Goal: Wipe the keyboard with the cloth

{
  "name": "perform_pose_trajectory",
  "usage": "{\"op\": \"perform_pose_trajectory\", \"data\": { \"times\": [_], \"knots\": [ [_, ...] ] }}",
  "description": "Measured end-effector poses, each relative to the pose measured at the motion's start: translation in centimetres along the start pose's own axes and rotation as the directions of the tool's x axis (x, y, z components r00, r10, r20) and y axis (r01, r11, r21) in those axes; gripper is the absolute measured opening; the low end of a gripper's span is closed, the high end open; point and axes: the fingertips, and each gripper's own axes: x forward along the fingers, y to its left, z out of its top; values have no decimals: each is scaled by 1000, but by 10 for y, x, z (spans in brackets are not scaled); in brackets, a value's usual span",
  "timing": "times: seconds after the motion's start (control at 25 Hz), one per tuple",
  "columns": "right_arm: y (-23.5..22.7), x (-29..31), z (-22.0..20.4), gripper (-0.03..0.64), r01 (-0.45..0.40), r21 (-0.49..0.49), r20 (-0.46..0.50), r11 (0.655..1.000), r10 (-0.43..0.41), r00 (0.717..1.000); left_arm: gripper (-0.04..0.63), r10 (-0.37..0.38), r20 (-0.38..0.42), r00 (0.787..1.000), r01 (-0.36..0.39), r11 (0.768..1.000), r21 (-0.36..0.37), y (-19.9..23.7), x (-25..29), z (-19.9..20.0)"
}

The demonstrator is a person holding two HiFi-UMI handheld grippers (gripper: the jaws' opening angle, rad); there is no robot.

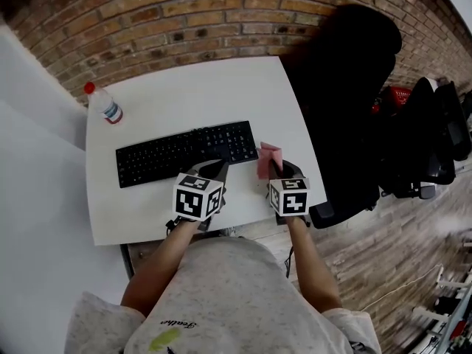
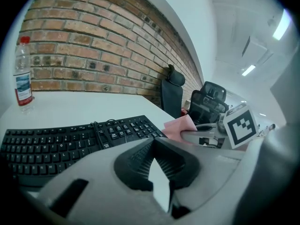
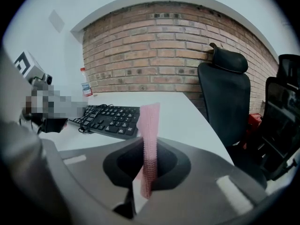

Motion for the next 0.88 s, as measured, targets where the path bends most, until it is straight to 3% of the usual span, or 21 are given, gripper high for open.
{"op": "perform_pose_trajectory", "data": {
  "times": [0.88],
  "knots": [
    [18, 33, 31, 24, -147, -28, 2, 989, 147, 989, -3, 104, 49, 993, -101, 993, -67, 30, -8, 9]
  ]
}}
